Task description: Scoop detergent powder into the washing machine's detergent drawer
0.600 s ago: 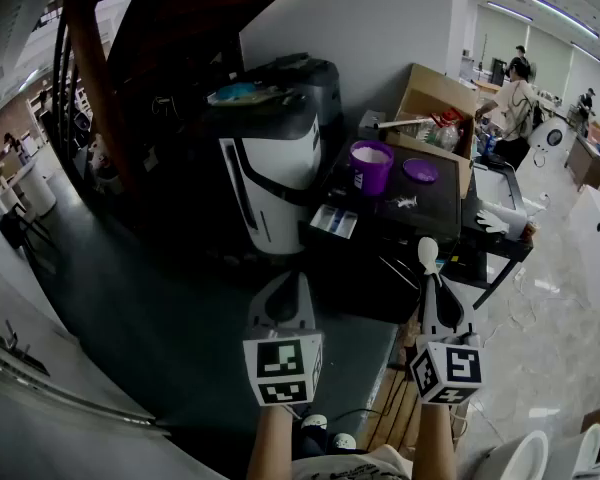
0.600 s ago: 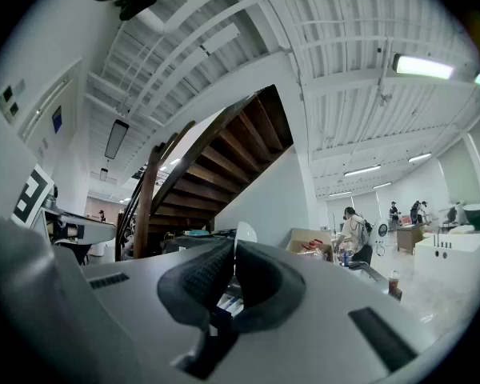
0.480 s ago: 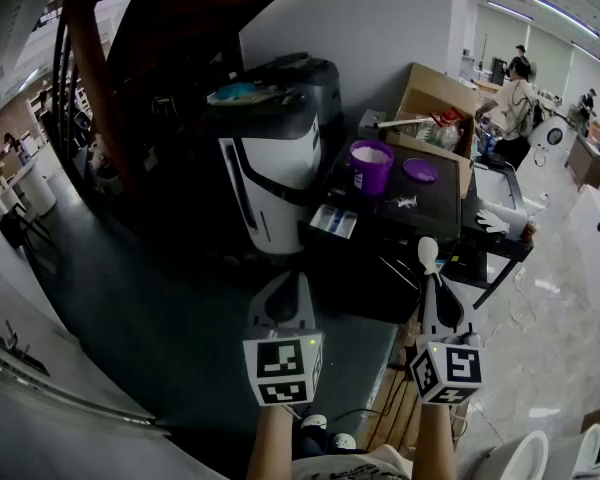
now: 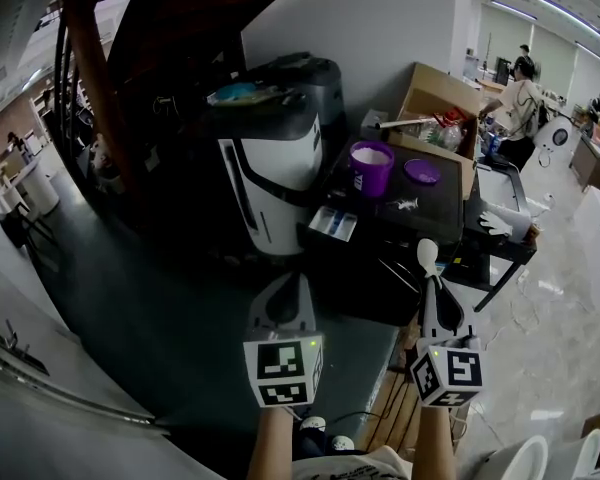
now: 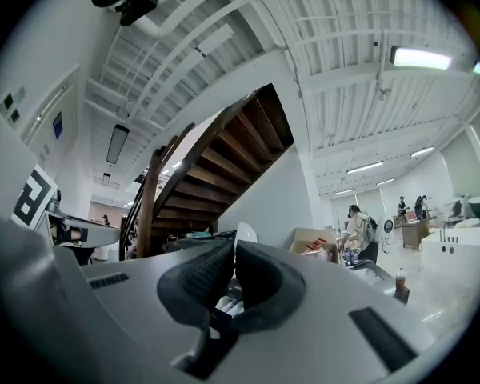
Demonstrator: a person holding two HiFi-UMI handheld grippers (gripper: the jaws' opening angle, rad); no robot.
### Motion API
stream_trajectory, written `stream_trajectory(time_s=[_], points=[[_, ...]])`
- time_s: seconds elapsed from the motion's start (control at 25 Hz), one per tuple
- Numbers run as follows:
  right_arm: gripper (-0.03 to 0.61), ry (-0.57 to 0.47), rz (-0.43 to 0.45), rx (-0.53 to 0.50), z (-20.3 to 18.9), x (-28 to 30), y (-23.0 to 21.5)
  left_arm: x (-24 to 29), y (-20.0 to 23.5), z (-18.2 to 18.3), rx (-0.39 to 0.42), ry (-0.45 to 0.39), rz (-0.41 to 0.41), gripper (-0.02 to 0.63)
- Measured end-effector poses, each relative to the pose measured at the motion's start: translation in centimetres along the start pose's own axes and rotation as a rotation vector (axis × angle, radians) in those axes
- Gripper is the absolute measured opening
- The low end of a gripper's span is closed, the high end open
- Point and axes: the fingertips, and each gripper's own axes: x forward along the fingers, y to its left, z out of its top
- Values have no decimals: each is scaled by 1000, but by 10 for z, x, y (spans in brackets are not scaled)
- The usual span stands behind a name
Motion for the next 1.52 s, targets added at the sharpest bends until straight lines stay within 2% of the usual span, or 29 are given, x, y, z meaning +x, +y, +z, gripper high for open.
stream_trajectory(time_s=[0.4,0.84,1.08,1.52], points=[[18,15,25,-2,-10,13,-18,15,-12,-10,-10,14,19,2],[18,38,1,0,-24,37,-32,51,-16,-20,-18,38,-11,2],[18,40,-21,-6,-29,77,-36,94,-4,-20,-22,32,-33,2],[18,18,-87,-15,-23,189,-36,208,46,0,-17,15,-91,2]])
